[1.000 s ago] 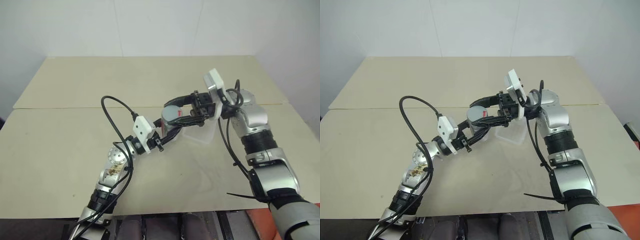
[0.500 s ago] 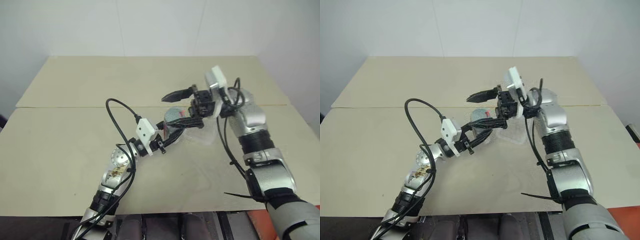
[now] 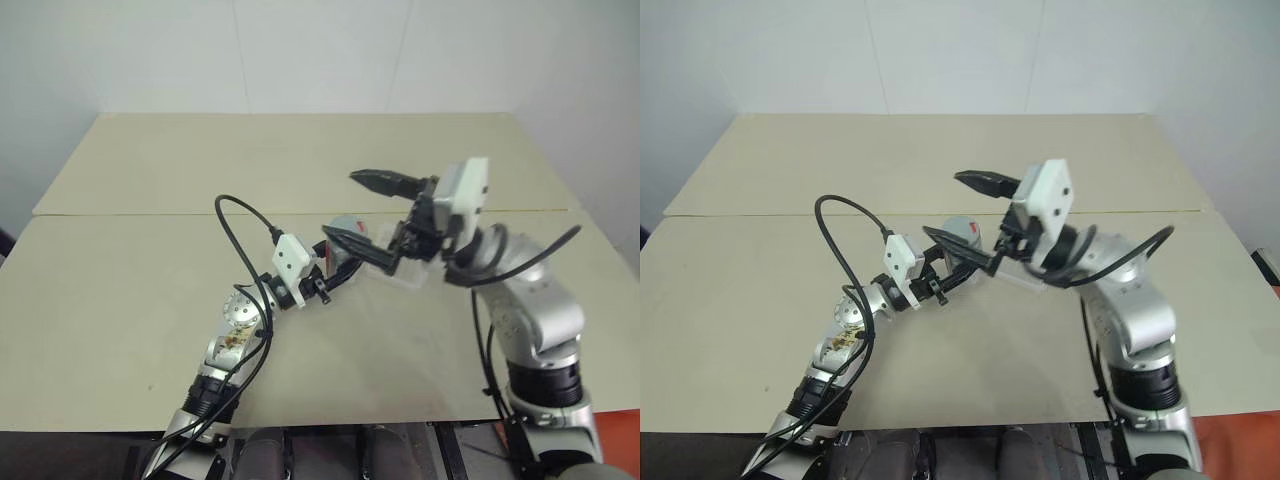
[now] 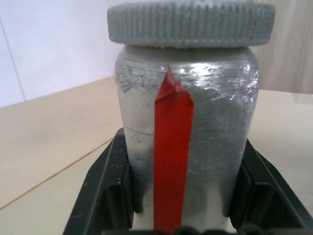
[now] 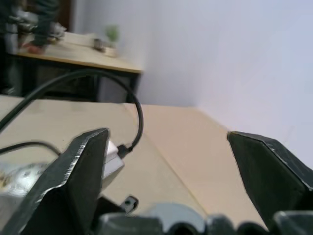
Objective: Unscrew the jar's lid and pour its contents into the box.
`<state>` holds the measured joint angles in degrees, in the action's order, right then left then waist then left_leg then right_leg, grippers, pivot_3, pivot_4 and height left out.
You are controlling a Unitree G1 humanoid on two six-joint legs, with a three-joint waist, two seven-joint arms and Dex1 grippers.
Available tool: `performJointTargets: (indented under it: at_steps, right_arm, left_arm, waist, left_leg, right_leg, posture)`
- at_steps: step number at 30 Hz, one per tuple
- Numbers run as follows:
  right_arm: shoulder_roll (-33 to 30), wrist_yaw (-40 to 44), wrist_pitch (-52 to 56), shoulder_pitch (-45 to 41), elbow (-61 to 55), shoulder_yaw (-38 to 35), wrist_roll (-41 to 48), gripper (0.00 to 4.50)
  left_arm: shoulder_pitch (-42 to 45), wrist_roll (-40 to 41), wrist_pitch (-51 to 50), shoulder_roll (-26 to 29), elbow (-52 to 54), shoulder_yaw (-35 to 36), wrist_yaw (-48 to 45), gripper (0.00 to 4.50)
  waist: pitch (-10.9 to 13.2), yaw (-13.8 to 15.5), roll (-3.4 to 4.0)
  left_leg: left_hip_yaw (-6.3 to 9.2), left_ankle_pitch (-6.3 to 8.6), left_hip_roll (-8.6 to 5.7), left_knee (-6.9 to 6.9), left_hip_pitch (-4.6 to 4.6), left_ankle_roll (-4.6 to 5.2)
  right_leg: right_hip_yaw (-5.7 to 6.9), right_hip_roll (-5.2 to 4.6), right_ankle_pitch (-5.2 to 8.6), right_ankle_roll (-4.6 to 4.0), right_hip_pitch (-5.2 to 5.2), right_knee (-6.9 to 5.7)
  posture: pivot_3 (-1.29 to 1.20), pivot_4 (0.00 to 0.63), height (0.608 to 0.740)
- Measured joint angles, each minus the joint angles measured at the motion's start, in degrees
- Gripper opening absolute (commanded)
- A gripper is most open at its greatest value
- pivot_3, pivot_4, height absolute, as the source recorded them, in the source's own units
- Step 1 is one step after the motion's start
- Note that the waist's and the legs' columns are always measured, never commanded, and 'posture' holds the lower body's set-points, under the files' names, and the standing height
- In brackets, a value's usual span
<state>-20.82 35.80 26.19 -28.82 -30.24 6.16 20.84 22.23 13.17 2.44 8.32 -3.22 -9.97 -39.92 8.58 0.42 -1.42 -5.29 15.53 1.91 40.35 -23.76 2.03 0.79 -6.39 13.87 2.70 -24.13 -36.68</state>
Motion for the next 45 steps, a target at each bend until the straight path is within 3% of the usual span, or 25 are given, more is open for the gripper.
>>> performJointTargets:
  at_steps: [10,23,45]
  right_arm:
    - [5.38,-13.62,4.59,1.13,-2.86,4.26,-7.98,4.48]
    - [3.66,-13.52,4.61,3.5,-0.7,5.93,-10.77,4.48]
    - [2.51,-13.26,5.74,9.79,-4.58,0.55,-6.09,4.48]
  left_arm:
    - [0.0,-0.7,0.12,-0.03,0.0,-0.01,0.15,1.99]
    - [-0.23,-0.81,0.12,0.37,0.15,0.07,0.68,1.99]
    - [-0.73,0.37,0.08,0.97,0.08,0.62,0.77,1.99]
  waist:
    - [0.0,0.15,0.0]
    - [0.0,0.08,0.0]
    - [0.0,0.14,0.0]
  left_leg:
    - [0.04,0.03,-0.03,0.05,-0.01,0.06]
    - [0.04,0.11,-0.02,0.05,-0.01,0.21]
    - [0.05,0.13,-0.02,0.05,-0.01,0.24]
  right_leg:
    - [0.05,0.02,0.0,0.01,0.07,0.08]
    - [0.04,0.03,0.0,0.0,0.07,0.1]
    - [0.04,0.04,0.0,0.01,0.09,0.11]
  posture:
    - [0.0,0.15,0.74]
    - [0.0,0.15,0.74]
    - [0.0,0.15,0.74]
